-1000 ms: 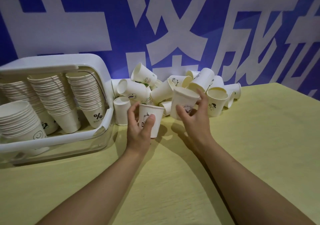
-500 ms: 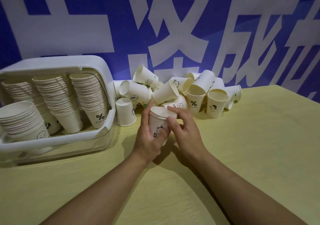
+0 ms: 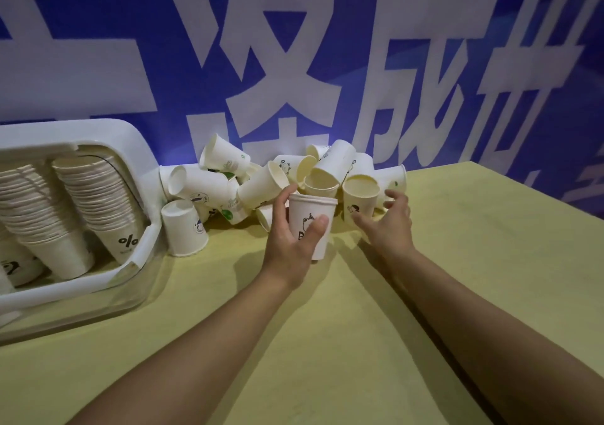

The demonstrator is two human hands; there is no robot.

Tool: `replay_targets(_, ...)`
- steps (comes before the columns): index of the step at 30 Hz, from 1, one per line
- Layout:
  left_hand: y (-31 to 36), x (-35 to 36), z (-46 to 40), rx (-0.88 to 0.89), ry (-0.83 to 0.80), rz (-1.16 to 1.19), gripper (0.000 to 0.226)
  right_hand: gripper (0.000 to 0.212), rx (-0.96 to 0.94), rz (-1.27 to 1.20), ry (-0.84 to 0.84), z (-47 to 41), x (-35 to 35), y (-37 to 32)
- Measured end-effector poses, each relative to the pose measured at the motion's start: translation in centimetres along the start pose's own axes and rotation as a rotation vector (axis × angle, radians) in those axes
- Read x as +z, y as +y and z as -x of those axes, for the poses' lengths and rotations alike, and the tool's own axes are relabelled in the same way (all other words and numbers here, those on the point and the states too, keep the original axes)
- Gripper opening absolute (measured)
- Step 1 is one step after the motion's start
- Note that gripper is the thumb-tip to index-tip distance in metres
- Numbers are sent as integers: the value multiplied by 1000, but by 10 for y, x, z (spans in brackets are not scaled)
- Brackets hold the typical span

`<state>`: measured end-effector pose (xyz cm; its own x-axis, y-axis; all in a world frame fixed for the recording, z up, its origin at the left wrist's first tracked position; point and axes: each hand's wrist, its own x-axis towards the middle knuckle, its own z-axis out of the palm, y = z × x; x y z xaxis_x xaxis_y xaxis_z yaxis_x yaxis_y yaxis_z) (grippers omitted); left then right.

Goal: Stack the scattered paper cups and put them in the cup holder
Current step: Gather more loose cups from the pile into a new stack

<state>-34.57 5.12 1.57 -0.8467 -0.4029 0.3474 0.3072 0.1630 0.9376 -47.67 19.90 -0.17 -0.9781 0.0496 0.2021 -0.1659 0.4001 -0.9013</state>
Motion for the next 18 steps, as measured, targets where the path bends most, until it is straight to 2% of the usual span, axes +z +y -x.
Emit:
replay_targets(3,-12,15,-9,11,38,24,63,83,-63,-50,-38,-12,11,7)
replay_targets(6,-25,17,-12,19,61,70,71,79,-150,-70,-34,-16,19,6)
replay_targets(11,-35,14,-18,-21,8,150,73,69,-221,-95,-21,-11,19,5)
replay_targets(15,-35,14,-18,-18,-17,137,75,66,-213,-333,4,2,7,-5)
replay_targets(18,-33,14,-13,-6,-116,78,77,61,-289,-445,28,17,-5,-12)
